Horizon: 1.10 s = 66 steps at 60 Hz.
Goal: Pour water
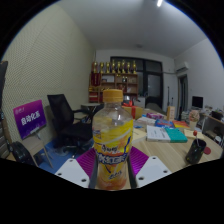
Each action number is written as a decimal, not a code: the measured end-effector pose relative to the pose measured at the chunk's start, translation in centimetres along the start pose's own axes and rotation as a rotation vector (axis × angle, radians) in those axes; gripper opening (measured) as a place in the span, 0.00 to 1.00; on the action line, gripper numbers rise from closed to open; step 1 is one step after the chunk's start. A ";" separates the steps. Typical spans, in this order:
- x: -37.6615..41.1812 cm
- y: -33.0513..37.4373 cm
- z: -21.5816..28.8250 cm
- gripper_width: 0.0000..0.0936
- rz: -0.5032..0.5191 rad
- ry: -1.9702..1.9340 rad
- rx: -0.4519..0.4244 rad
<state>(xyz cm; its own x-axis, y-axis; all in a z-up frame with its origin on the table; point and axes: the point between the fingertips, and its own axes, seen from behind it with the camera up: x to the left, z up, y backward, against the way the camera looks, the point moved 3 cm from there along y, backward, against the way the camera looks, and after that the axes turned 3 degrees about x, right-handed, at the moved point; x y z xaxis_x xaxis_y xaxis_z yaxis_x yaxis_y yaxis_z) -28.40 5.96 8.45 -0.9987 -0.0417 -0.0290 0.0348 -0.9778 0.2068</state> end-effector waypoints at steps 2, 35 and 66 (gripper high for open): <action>-0.2 0.1 -0.1 0.51 0.020 0.006 0.022; -15.2 1.0 12.0 0.36 0.387 -1.526 0.112; -24.6 2.8 8.0 0.37 0.464 -2.356 0.103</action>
<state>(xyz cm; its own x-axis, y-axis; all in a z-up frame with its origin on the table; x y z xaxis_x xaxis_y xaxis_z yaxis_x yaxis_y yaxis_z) -3.99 5.86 17.62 0.7128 0.1139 0.6921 0.2465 -0.9645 -0.0951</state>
